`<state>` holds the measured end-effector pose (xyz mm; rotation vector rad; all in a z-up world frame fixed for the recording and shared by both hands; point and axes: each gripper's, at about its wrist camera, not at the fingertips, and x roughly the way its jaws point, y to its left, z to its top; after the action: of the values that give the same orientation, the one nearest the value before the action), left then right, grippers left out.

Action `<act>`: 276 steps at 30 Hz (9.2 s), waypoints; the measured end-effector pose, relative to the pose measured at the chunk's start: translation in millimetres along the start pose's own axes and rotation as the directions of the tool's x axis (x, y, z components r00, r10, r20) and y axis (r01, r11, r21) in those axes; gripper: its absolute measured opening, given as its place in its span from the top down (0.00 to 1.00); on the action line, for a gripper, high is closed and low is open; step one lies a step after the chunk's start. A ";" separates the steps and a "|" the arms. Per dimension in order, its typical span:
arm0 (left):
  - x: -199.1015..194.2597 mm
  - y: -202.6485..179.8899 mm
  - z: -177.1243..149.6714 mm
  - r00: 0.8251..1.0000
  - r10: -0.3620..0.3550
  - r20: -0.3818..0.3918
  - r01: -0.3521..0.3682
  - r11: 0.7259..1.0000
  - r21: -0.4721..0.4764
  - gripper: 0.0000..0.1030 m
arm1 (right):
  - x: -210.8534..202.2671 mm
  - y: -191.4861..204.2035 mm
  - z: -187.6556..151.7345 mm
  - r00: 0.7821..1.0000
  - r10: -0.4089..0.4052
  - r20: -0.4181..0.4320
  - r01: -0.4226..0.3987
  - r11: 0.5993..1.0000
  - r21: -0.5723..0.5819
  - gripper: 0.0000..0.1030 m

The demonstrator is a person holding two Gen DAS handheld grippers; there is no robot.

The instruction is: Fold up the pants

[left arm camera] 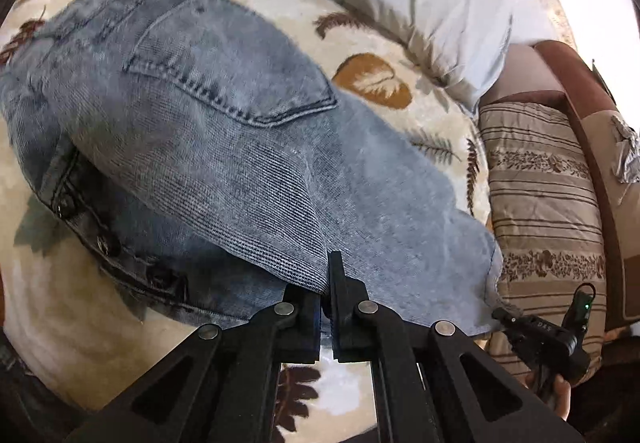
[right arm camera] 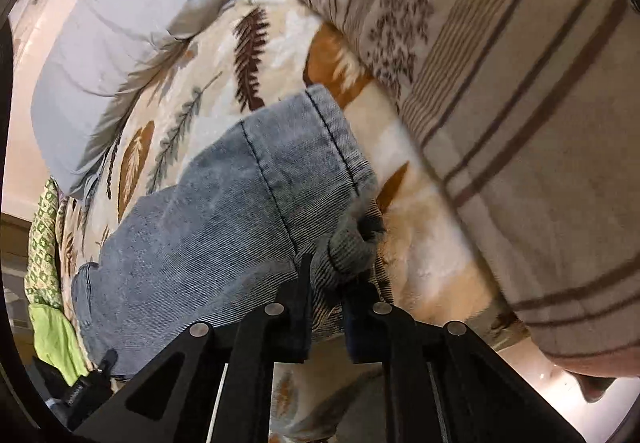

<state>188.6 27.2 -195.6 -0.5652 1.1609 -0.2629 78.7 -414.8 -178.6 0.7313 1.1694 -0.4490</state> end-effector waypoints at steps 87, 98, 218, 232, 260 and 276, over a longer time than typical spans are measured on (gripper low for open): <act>-92.4 -11.9 -44.0 0.915 0.258 0.312 -0.335 0.915 0.225 0.40 | -23.8 173.5 -160.1 0.915 0.400 0.049 -0.320 0.794 -0.517 0.41; -98.5 -123.5 -87.5 0.950 0.117 0.290 -0.238 0.872 0.427 0.39 | -105.6 81.9 -105.5 0.900 0.393 0.187 -0.286 0.859 -0.425 0.40; -8.3 20.5 0.4 0.997 0.017 -0.076 -0.012 0.997 0.072 0.56 | 45.1 128.8 -72.6 0.957 0.287 -0.048 -0.289 0.916 -0.280 0.54; -14.4 -1.8 -17.5 0.997 0.080 0.014 -0.081 0.991 0.109 0.86 | 61.8 135.5 -87.3 0.947 0.317 -0.044 -0.310 0.874 -0.375 0.64; -121.3 74.6 -5.0 0.988 0.000 0.153 0.003 1.000 -0.019 0.52 | -53.2 205.1 -141.8 0.915 0.388 0.107 -0.282 0.808 -0.518 0.45; -131.0 85.7 5.6 0.989 0.068 0.130 -0.061 0.997 -0.055 0.50 | -53.1 262.5 -175.3 0.956 0.237 0.171 -0.080 0.775 -0.627 0.39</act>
<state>135.2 162.6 -137.6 -0.5800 1.0578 -0.1389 118.8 -109.6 -90.9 0.1873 0.9289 0.0098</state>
